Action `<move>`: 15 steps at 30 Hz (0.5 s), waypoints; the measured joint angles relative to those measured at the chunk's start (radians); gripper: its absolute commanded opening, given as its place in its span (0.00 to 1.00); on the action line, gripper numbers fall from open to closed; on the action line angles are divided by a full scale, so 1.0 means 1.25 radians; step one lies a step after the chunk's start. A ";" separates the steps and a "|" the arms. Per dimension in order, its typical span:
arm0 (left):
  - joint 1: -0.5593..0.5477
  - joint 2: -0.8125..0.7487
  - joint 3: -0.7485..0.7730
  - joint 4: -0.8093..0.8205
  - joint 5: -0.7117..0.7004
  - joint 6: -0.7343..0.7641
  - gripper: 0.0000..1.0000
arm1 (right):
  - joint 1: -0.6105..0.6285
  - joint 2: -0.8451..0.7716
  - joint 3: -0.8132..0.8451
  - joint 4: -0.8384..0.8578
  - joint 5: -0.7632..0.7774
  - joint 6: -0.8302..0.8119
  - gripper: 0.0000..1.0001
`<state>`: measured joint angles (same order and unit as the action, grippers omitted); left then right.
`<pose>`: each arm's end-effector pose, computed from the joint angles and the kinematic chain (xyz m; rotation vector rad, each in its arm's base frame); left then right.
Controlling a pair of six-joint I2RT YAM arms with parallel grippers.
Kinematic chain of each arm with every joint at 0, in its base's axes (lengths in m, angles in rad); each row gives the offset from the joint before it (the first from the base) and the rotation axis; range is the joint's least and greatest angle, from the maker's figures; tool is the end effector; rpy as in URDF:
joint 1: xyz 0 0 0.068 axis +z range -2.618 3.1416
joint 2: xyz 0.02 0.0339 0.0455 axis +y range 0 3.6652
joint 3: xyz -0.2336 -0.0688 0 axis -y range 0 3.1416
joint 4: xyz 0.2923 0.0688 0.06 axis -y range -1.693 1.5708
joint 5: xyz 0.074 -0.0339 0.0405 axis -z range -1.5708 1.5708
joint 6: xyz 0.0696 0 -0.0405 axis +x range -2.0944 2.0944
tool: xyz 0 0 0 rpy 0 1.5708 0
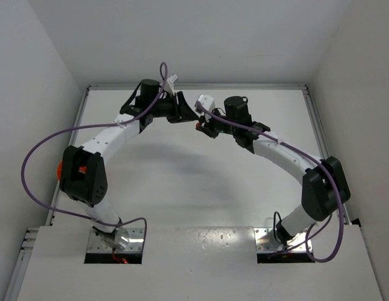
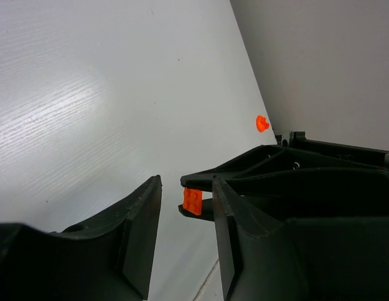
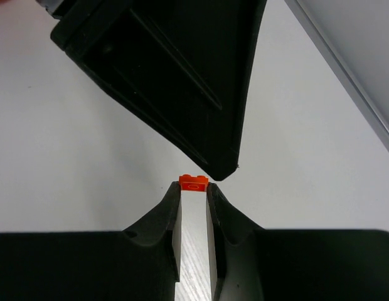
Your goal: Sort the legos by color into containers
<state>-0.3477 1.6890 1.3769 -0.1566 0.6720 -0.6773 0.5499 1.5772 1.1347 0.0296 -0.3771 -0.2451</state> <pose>0.4165 -0.1971 0.2548 0.1021 2.1889 -1.2978 0.3604 0.2510 0.2205 -0.9952 1.7318 0.5705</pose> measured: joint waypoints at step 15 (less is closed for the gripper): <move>-0.006 0.000 0.000 -0.067 0.013 0.062 0.42 | 0.006 0.003 0.001 0.000 0.027 0.000 0.00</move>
<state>-0.3553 1.6890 1.3769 -0.2398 0.6880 -0.6003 0.5575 1.5810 1.1355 0.0296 -0.3439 -0.2455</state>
